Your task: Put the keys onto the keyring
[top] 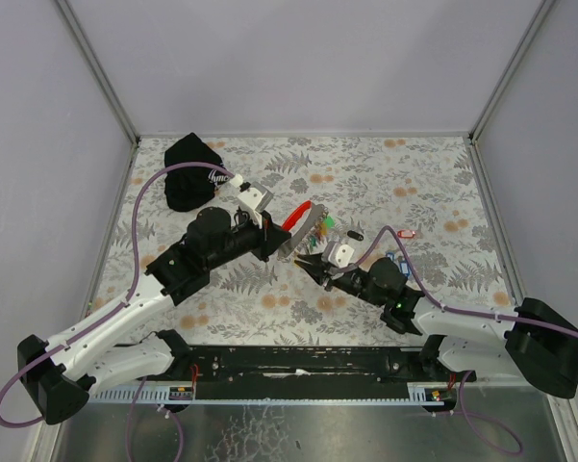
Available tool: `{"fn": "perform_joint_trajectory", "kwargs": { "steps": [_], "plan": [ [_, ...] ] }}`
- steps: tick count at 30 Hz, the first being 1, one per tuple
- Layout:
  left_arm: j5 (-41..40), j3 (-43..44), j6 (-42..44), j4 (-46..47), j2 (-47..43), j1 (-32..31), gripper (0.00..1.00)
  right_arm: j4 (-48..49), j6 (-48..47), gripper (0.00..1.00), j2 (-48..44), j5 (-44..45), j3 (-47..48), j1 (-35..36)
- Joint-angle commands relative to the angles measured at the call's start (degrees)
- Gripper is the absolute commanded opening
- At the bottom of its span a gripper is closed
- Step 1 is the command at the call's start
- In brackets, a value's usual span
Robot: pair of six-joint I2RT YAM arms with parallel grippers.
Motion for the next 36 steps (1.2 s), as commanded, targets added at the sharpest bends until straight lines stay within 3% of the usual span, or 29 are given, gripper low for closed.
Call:
{"fn": "perform_joint_trajectory", "kwargs": {
  "steps": [1,21,36],
  "plan": [
    [-0.1,0.8,-0.7,5.3,-0.8,-0.3,0.00,4.2,0.7,0.22,0.2,-1.2,2.5,1.1],
    [0.9,0.5,-1.1,5.6,-0.7,-0.3,0.00,7.6,-0.1,0.19,2.3,4.7,1.9,1.5],
    [1.2,1.5,0.5,3.6,-0.4,-0.4,0.00,1.9,-4.1,0.24,0.1,3.5,2.6,1.5]
  ]
}}
